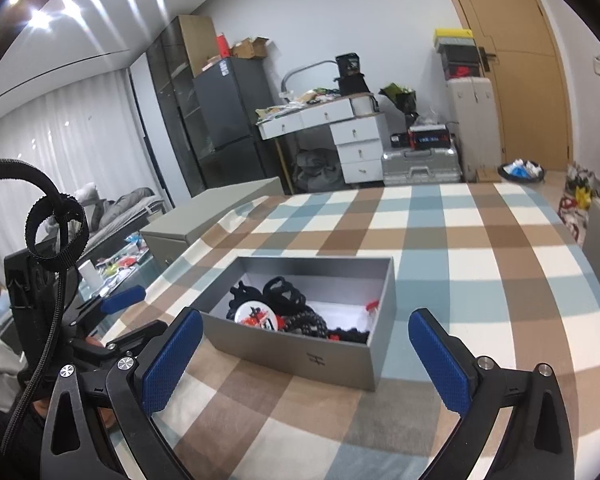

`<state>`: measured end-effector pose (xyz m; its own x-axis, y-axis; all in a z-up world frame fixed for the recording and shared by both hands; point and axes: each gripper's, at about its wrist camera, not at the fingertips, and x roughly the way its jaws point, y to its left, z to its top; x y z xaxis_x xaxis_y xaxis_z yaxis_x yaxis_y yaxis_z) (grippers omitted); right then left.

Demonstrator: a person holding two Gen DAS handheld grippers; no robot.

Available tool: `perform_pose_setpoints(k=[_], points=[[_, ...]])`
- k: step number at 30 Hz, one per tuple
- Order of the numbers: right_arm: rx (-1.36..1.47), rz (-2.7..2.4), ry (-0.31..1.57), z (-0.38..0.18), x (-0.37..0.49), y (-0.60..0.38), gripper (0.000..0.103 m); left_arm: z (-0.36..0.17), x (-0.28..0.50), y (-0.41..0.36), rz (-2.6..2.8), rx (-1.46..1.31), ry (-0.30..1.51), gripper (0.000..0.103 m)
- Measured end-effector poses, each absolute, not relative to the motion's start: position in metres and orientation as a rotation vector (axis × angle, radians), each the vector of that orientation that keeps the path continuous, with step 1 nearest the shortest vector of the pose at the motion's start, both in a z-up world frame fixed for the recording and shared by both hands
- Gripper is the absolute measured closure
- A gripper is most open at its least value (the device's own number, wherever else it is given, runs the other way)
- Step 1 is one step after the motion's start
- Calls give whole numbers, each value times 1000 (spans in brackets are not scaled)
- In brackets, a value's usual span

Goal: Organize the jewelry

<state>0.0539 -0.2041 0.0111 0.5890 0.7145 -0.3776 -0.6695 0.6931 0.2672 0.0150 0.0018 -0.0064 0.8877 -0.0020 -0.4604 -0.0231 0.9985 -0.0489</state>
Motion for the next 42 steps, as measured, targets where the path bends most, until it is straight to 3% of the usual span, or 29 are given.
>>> perform_pose_setpoints(k=[8,42], points=[[2,781,388,7,39,-199,0,-6,11,2,7,-57,464,1],[8,776,399,0,37,-203,0,-4,11,-6,16,-8,453,1]])
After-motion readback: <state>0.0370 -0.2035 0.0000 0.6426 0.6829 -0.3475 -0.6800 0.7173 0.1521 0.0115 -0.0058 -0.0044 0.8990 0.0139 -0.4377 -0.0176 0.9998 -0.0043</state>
